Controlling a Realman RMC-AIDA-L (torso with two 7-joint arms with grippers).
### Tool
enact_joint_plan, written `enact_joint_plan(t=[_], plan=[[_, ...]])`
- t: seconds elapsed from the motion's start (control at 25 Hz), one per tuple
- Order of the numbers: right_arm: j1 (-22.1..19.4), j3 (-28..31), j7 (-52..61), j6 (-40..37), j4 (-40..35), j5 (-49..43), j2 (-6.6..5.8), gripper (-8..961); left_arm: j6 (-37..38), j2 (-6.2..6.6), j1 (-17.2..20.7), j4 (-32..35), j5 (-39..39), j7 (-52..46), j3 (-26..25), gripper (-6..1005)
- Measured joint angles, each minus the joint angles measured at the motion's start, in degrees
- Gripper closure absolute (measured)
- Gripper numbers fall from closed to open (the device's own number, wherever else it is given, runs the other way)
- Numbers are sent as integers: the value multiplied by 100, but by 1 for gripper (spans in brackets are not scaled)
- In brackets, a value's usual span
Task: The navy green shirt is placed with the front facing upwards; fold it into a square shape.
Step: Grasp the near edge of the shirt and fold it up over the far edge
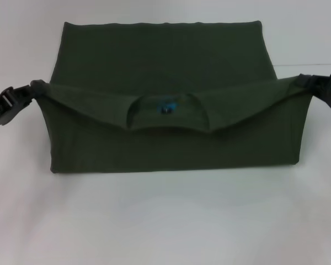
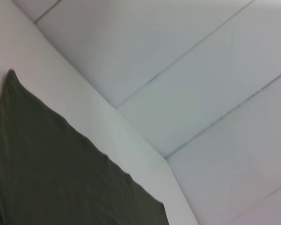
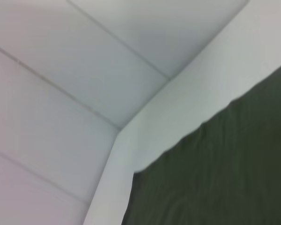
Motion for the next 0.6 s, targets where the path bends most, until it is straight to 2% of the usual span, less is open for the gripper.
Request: enact_joint_plan(t=[0.24,0.4,0.6], plan=[[88,-15,-281,480,10,408,175,911,-573,-208,-156,-223,-388,564,19,941],[158,-18,-310,679,10,431,211,911,-924,-266,-315,-466,-603,958,19,941],[239,-26,-528,1009,13,452,312,911,-1356,-410,-442,-512,-826,1303,23,940]])
